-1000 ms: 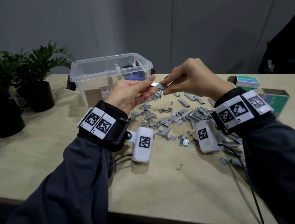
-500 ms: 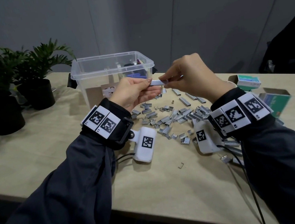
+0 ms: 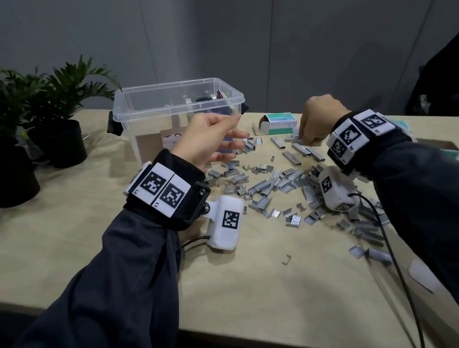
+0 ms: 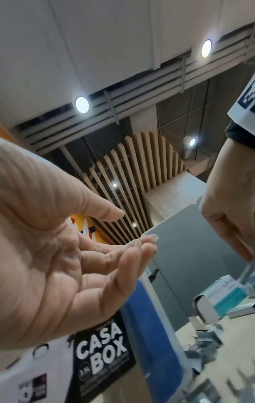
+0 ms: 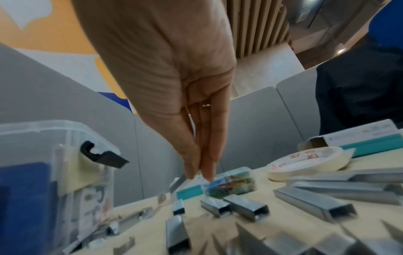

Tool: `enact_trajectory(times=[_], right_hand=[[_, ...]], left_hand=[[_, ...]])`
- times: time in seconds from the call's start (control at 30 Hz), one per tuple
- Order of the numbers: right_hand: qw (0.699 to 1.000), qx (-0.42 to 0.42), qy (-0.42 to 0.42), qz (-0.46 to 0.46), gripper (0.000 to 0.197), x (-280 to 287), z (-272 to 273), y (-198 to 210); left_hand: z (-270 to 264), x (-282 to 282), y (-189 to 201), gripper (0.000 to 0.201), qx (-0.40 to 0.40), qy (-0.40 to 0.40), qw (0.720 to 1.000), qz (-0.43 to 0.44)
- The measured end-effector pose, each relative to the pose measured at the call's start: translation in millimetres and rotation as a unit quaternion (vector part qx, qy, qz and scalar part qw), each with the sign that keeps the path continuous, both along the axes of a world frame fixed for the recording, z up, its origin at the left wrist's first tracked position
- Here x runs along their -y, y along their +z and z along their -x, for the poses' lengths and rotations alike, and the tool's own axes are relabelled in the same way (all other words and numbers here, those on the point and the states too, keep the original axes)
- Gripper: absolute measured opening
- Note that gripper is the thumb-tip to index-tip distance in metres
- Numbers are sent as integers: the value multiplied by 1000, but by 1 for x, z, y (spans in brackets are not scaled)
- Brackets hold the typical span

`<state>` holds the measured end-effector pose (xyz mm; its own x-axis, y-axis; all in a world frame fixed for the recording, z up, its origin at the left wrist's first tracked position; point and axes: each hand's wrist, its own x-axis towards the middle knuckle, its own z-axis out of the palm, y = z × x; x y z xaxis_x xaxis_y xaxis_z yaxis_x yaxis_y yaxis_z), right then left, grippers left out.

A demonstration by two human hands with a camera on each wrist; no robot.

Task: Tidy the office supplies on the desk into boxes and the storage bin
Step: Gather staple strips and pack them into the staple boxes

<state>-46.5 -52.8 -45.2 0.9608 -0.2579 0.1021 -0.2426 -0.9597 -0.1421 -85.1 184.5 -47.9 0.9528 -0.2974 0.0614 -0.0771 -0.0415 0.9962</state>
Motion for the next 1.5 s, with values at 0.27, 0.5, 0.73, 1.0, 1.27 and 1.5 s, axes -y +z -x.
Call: enact_trajectory(times=[0.27,0.5,0.73,1.0,1.27,1.5], right_hand=[[999,-25,16,-26,34,-13,-20,-5],[993,17,23,-112,18,-22,-7,13],[960,121,-6,-252,9,19,54,32],[951,240,-106,-163,12,89,85,68],[949,232,-164,-138,10,133,124,70],[947,202,-177,-176,4,154,144,63]], left_hand=[[-9,-7,4,27,31,77,996,12],[-11,-6,0,15,42,56,997,-15],[-4,16,4,13,64,-35,990,-117],[18,125,38,15,271,-180,899,-293],[34,225,21,58,242,-280,875,-312],[29,263,10,67,242,-285,868,-325]])
